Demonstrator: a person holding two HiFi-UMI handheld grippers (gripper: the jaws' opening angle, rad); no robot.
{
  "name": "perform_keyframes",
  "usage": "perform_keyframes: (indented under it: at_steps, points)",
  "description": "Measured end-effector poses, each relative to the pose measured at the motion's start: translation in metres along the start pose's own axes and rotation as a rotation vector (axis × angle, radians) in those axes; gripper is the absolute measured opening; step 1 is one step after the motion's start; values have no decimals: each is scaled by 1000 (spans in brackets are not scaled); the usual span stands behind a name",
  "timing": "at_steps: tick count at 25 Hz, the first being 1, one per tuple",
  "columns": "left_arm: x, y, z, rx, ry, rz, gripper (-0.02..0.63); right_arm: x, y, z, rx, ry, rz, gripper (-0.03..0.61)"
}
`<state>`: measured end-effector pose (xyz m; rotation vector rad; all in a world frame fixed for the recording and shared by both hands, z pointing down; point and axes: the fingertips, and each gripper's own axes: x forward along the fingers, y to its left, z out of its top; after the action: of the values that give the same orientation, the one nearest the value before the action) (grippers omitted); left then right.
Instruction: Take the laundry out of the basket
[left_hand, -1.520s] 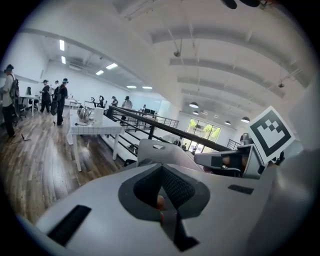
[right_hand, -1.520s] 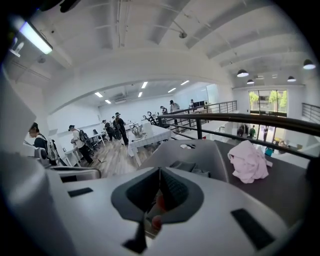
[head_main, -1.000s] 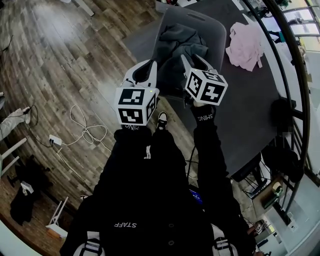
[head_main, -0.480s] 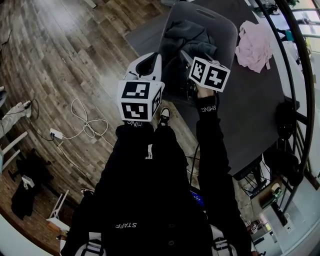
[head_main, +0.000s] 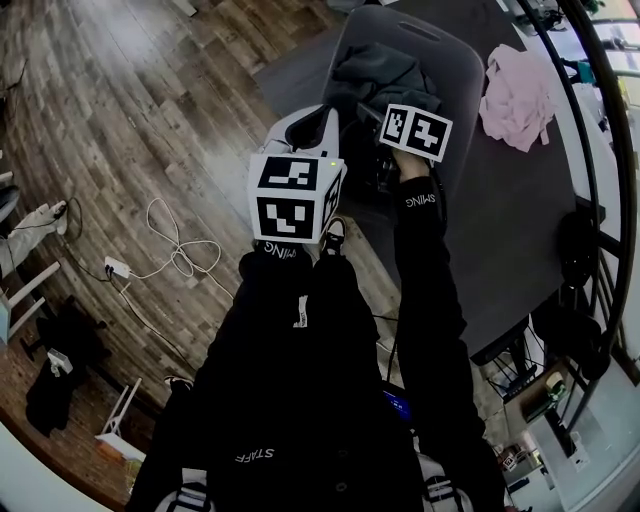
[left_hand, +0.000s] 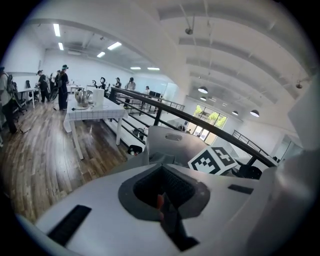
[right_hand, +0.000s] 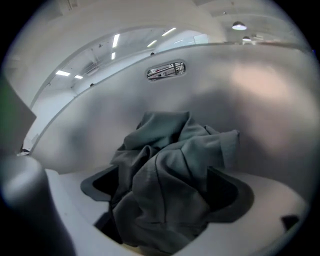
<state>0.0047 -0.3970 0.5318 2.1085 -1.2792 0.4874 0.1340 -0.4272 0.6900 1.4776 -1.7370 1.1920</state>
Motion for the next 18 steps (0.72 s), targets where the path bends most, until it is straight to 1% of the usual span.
perform_keyframes:
  at_steps: [4, 8, 12, 14, 18]
  points:
    - [11, -5, 3, 4, 52, 7, 0, 25, -2, 0, 7, 49, 3, 576]
    - [15, -3, 6, -9, 80, 5, 0, 51, 1, -8, 6, 106, -21, 580]
    - [13, -3, 7, -26, 71, -14, 0, 73, 1, -16, -11, 145, -61, 580]
    - [13, -4, 7, -23, 65, -19, 0, 82, -2, -18, -29, 174, -88, 580]
    - [12, -4, 7, -19, 61, -25, 0, 100, -9, -27, -113, 252, -185, 578]
